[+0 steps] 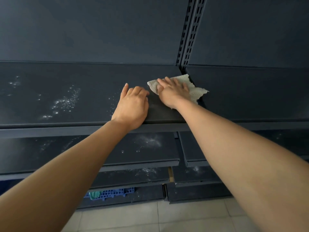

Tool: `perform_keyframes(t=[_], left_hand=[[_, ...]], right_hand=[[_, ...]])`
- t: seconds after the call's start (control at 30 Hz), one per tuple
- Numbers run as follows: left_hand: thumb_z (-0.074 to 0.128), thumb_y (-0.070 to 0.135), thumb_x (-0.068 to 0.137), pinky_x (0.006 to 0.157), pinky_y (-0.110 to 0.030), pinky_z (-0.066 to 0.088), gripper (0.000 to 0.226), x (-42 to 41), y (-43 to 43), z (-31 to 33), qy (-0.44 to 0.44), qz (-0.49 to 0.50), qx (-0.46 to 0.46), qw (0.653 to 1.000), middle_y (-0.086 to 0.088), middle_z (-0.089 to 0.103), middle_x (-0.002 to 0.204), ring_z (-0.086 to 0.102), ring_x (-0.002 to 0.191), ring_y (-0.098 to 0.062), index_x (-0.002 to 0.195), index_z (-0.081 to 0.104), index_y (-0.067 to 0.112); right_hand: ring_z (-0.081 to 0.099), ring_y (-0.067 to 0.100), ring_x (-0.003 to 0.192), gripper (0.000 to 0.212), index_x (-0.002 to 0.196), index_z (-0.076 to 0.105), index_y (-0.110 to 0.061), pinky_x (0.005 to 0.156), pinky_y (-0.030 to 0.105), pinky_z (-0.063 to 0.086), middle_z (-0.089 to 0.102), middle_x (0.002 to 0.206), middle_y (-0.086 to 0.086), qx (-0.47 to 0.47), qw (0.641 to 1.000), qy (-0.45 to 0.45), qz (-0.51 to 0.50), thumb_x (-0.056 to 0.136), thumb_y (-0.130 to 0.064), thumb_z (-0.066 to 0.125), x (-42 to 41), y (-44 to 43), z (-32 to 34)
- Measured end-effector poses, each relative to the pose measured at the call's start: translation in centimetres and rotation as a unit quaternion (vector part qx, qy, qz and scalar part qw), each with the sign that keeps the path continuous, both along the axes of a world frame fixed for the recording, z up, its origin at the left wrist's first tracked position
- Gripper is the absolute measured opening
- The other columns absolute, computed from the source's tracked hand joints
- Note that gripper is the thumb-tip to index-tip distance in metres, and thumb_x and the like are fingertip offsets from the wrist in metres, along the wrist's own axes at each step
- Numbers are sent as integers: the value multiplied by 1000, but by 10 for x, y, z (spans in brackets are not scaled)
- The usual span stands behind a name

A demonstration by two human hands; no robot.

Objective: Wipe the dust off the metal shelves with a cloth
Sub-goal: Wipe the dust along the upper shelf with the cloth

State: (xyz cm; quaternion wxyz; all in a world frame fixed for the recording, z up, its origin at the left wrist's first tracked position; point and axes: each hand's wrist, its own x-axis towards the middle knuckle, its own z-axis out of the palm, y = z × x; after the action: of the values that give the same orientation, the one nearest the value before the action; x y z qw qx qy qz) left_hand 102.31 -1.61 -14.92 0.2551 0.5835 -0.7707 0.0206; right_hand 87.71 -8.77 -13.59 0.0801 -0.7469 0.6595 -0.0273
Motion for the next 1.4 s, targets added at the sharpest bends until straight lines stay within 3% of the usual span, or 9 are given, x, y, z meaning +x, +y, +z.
perform_keyframes(t=[0.5,0.93,1.2,1.27,1.3,1.37,1.4], left_hand=[[29,19,87,116,-38,7,41,-1,1,0,-14,44,-5,999,-10,60,111,53,105,-29,110,59,5],[33,11,84,114,-38,13,35,3,14,5,14,13,-44,999,-14,63,103,58,97,-31,103,62,2],[42,1,88,115,-40,13,26,86,49,4,-7,36,-48,998,-15,62,105,56,98,-33,106,61,0],[44,-1,88,115,-42,14,25,98,52,5,-9,38,-43,998,-16,62,104,56,97,-34,106,61,-1],[44,0,88,115,-42,14,25,104,53,5,-11,33,-42,999,-16,62,105,56,97,-34,106,61,-1],[42,1,89,115,-40,12,26,109,53,4,-12,24,-34,999,-16,61,107,55,100,-33,108,60,-1],[42,1,89,116,-39,11,27,110,53,4,-12,19,-30,999,-16,60,109,54,102,-33,110,59,0]], right_hand=[[0,22,148,51,152,12,-31,117,47,3,5,162,-4,-2,1000,16,22,102,-33,10,11,-52,2],[-2,23,148,51,153,7,-28,117,47,2,2,162,-2,-7,1000,17,-9,102,-36,11,12,25,2],[-7,30,147,54,153,2,-24,116,55,2,-5,162,3,32,996,9,-84,101,-27,16,85,75,7],[-1,31,147,56,153,8,-22,115,55,5,2,161,3,43,996,-7,-73,99,-21,24,105,81,10],[9,31,145,53,151,18,-21,114,54,12,15,159,3,38,997,-30,-62,99,-20,26,110,83,14],[39,31,128,37,123,51,-20,101,46,31,51,130,1,-6,994,-108,-29,100,-23,23,103,84,25],[47,30,117,35,105,57,-20,92,42,36,58,112,-2,-36,990,-139,-12,100,-25,23,96,84,29]])
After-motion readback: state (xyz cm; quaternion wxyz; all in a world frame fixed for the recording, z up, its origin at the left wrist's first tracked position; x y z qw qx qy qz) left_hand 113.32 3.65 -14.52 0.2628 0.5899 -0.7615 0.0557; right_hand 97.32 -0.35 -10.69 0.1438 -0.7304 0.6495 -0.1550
